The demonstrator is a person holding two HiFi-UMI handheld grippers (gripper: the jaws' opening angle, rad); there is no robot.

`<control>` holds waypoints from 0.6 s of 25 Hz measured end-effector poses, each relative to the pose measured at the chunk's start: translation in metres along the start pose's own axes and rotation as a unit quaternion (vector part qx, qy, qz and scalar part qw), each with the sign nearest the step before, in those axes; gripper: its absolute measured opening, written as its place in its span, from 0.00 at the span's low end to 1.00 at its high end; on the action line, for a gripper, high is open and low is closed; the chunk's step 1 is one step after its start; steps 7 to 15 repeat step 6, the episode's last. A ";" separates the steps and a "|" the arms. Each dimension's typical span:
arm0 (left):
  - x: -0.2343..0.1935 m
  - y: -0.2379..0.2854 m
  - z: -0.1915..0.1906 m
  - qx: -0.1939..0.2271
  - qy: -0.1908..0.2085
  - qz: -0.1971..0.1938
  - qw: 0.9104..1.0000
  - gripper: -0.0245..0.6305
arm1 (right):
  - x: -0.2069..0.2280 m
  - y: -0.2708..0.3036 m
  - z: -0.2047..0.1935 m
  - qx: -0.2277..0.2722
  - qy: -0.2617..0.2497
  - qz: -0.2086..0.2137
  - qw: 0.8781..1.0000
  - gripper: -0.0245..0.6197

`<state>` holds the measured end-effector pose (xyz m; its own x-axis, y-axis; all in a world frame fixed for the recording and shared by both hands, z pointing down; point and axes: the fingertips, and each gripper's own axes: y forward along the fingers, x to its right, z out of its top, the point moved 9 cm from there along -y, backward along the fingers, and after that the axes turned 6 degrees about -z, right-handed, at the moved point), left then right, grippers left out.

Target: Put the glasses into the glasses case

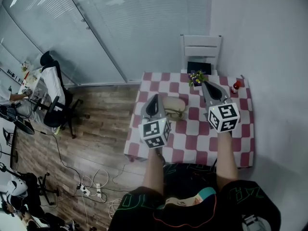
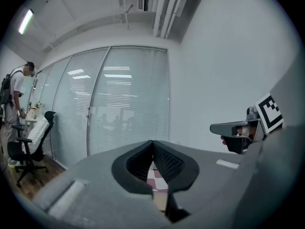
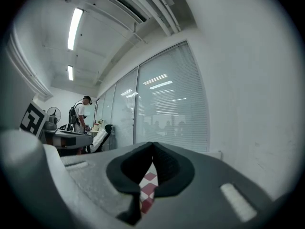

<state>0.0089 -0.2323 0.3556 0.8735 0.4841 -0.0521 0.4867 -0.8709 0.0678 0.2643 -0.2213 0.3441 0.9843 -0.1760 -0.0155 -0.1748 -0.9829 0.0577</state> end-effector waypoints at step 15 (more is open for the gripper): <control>0.006 0.004 -0.002 -0.001 -0.003 -0.006 1.000 0.05 | 0.006 -0.003 0.004 0.003 -0.007 0.009 1.000 0.04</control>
